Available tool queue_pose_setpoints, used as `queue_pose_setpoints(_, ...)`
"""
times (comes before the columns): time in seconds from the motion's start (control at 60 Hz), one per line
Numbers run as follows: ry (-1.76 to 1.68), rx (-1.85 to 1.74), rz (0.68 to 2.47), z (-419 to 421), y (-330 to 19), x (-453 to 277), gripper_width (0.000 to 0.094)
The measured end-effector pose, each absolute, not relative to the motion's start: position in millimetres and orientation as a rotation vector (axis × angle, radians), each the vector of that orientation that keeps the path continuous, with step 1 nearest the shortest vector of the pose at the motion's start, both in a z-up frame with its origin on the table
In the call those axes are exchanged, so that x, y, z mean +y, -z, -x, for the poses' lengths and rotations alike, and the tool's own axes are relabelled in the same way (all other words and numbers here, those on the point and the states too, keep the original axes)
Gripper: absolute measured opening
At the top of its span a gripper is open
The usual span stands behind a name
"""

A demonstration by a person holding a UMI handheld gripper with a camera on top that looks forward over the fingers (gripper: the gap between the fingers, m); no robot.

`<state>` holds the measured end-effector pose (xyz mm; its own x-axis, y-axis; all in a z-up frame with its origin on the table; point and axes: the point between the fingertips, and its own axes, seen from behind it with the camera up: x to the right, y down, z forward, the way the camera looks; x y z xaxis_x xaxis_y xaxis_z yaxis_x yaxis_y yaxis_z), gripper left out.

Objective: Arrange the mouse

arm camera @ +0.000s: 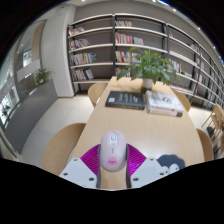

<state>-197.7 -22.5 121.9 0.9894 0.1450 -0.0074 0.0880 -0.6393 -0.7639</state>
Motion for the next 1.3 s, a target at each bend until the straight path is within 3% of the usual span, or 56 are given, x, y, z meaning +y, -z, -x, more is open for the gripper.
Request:
queue_pose_setpoints(0.15, -0.052, -0.167, 2.062, 125.0, -251.2, 3.5, 0.0338)
queue_pose_setpoints(0.217, -0.039, -0.156, 2.011, 85.8, -281.3, 6.4, 0.0335)
queue_pose_setpoints(0.283, -0.008, -0.144, 1.995, 46.0, -287.1, 10.6, 0.0333)
queue_pose_setpoints(0.383, -0.017, -0.098, 2.052, -1.8, -250.3, -4.3, 0.0334)
queue_pose_setpoints(0.6, -0.028, -0.012, 2.318, -52.1, -76.6, -53.4, 0.0339)
queue_pose_setpoints(0.733, -0.033, -0.04, 2.416, -46.9, -14.1, -79.4, 0.0338)
queue_pose_setpoints(0.867, -0.028, -0.053, 2.464, -40.1, 14.3, -87.7, 0.0352)
queue_pose_setpoints(0.917, -0.031, -0.028, 2.46, -40.7, 8.3, -82.7, 0.0364)
queue_pose_setpoints(0.933, -0.033, -0.013, 2.457, -39.5, 11.9, -84.3, 0.0452)
queue_pose_setpoints(0.95, -0.035, -0.002, 2.454, -39.5, 11.9, -83.8, 0.0419)
queue_pose_setpoints(1.083, -0.018, 0.007, 2.459, -41.1, 12.5, -83.3, 0.0495)
queue_pose_setpoints(1.2, -0.075, -0.042, 2.495, -25.7, 3.5, -88.7, 0.0764)
queue_pose_setpoints(1.3, -0.083, -0.062, 2.441, -20.3, -32.1, -87.0, 0.0763)
